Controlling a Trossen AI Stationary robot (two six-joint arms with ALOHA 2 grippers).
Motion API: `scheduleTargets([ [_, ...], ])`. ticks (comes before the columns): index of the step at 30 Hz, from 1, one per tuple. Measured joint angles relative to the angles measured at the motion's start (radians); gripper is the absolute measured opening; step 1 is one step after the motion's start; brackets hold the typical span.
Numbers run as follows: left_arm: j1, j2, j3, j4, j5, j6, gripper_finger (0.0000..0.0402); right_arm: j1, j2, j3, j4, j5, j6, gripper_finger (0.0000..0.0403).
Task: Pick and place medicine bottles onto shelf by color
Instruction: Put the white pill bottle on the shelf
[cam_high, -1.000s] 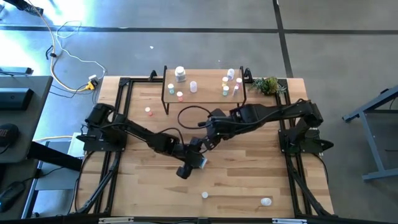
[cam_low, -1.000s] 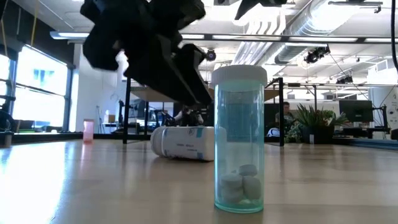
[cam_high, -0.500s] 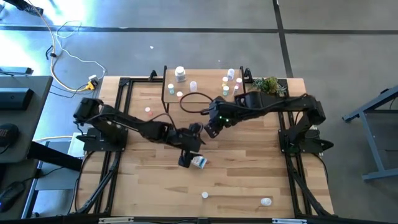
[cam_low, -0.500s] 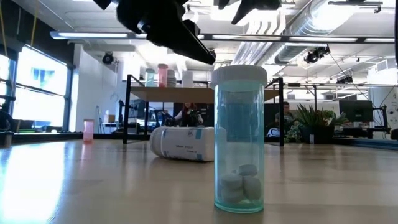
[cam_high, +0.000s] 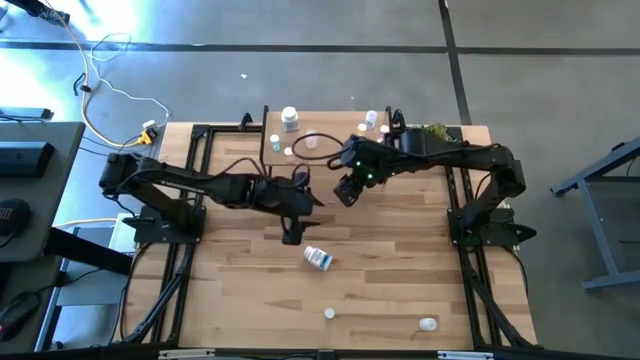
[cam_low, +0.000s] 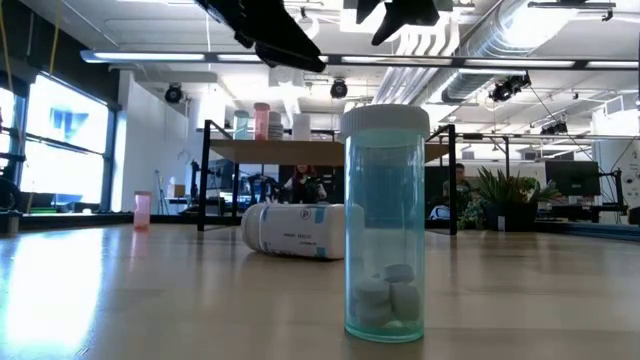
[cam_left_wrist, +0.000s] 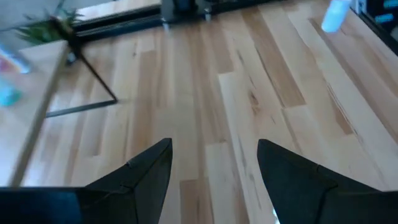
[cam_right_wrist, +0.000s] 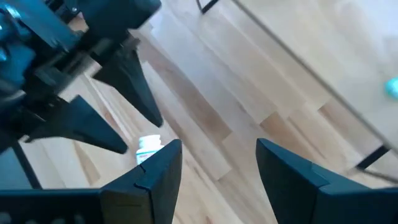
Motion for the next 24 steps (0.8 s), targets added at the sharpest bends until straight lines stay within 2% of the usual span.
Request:
scheduleTargets([
  [4, 0.024, -0.042, 0.000, -0.017, -0.004, -0.033, 0.0225, -0.025, -0.016, 0.000, -0.003, -0.004, -0.062, 0.0197],
  [12, 0.075, -0.148, 0.000, -0.082, -0.010, -0.078, 0.0225, -0.064, -0.023, 0.000, -0.008, -0.090, -0.127, 0.0197],
  [19, 0.095, -0.296, 0.000, -0.201, -0.013, -0.094, 0.0225, -0.067, -0.013, 0.000, 0.024, -0.078, -0.174, 0.0197],
  [24, 0.090, -0.414, -0.002, -0.305, -0.063, -0.133, 0.0225, -0.051, -0.013, 0.000, 0.113, -0.073, -0.173, 0.0207],
])
